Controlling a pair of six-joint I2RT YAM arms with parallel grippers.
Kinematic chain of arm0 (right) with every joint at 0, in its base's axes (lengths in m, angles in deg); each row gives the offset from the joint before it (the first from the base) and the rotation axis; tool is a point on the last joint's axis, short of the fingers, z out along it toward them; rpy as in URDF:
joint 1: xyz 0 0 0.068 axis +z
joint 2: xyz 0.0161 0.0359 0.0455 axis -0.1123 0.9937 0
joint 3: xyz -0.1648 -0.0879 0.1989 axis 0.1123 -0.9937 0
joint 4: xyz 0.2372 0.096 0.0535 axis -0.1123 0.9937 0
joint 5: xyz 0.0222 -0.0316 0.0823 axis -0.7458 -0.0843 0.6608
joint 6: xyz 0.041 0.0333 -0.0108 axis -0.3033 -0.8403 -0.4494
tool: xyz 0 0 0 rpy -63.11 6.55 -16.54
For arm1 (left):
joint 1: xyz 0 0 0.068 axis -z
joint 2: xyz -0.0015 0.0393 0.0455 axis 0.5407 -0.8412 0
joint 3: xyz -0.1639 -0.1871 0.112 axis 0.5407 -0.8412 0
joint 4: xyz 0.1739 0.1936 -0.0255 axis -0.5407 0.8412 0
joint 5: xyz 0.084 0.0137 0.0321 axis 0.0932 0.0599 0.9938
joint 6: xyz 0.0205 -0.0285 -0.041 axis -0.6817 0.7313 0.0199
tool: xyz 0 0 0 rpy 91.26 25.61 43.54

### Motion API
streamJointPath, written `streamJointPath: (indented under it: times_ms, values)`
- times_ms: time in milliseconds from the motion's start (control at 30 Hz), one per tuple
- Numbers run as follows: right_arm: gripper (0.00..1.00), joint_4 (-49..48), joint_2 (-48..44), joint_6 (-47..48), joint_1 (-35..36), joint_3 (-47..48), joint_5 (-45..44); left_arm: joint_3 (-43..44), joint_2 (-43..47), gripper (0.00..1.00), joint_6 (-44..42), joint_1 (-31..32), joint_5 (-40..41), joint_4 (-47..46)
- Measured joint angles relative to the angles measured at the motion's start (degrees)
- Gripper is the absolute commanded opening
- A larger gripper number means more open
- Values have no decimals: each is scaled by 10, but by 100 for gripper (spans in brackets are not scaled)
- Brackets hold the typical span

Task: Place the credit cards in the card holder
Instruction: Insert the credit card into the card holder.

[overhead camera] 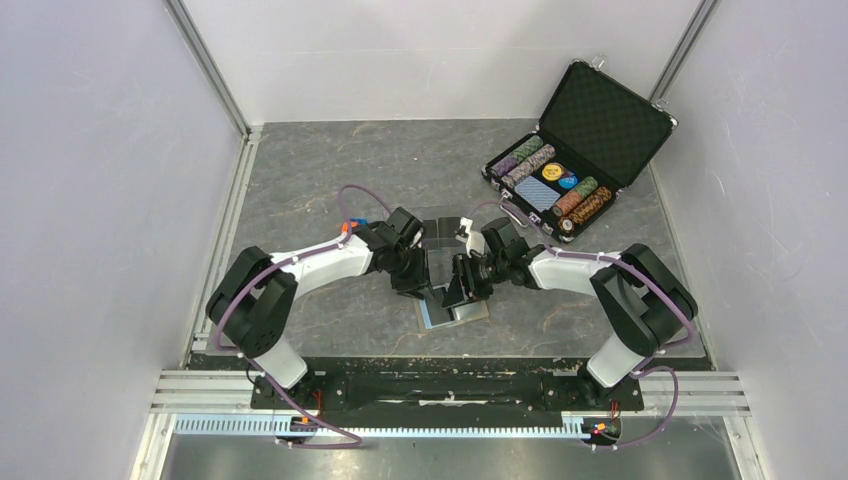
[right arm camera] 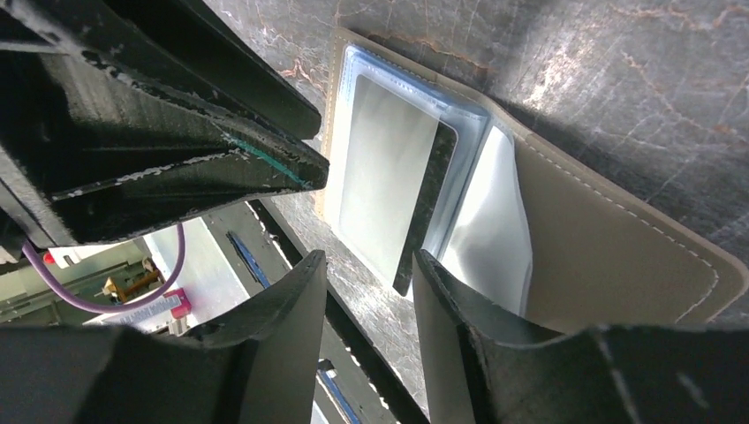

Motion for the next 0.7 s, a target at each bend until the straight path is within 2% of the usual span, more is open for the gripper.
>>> streamJointPath:
  times_ms: [367, 700]
  values:
    - [37, 22, 21, 14, 10, 11, -7, 0, -33, 39, 0, 0, 0, 2]
    - [25, 26, 33, 20, 15, 15, -9, 0, -41, 40, 0, 0, -1, 2]
